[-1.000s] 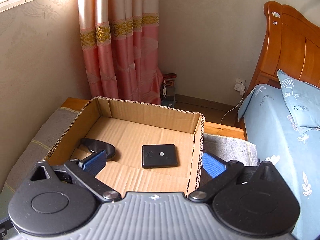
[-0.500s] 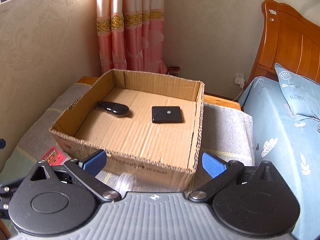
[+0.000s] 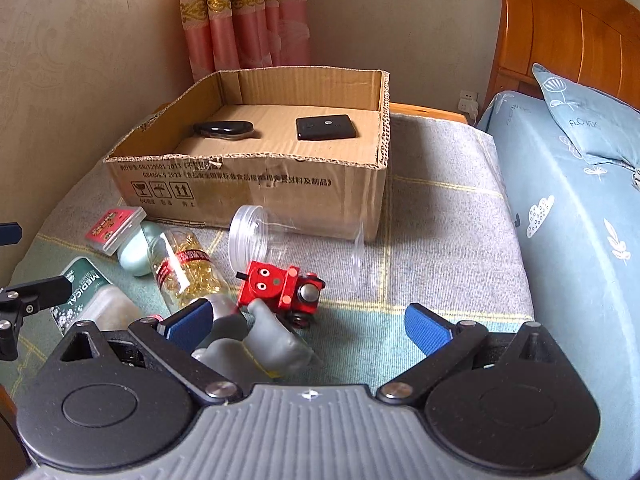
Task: Organize rigid objects
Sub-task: 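Move both tools back toward the remaining objects on the bed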
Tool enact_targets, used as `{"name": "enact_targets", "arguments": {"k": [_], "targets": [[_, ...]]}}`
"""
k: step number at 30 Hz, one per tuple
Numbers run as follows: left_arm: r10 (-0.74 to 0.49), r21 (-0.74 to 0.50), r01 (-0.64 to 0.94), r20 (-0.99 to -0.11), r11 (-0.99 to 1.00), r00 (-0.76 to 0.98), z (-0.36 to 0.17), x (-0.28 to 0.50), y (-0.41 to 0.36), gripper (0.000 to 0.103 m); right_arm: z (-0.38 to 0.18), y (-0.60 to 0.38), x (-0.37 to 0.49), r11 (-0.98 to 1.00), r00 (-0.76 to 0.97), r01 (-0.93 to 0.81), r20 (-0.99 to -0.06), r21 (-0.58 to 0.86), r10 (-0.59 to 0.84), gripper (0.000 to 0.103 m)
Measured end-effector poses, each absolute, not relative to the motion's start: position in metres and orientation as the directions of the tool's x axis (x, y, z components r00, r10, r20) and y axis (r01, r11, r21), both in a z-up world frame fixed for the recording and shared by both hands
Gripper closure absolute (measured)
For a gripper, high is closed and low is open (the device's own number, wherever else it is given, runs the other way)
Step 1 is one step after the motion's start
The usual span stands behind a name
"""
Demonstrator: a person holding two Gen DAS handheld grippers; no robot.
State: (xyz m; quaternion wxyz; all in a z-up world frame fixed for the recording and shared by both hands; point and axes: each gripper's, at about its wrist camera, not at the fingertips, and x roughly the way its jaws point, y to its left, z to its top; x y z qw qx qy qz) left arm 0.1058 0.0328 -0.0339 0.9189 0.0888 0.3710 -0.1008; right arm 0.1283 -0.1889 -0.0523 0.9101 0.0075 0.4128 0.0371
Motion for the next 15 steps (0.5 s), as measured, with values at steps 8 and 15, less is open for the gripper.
{"name": "enact_targets", "arguments": {"k": [8, 15], "targets": [[-0.114, 0.084, 0.241, -0.703, 0.967, 0.702, -0.034, 0.105, 0.035, 0.001, -0.056, -0.21, 0.119, 0.997, 0.658, -0.013, -0.75, 0.079, 0.068, 0.0], [-0.121, 0.084, 0.253, -0.709, 0.964, 0.695, -0.037, 0.106, 0.032, 0.001, -0.054, -0.234, 0.102, 0.998, 0.659, 0.032, -0.752, 0.063, 0.026, 0.0]]}}
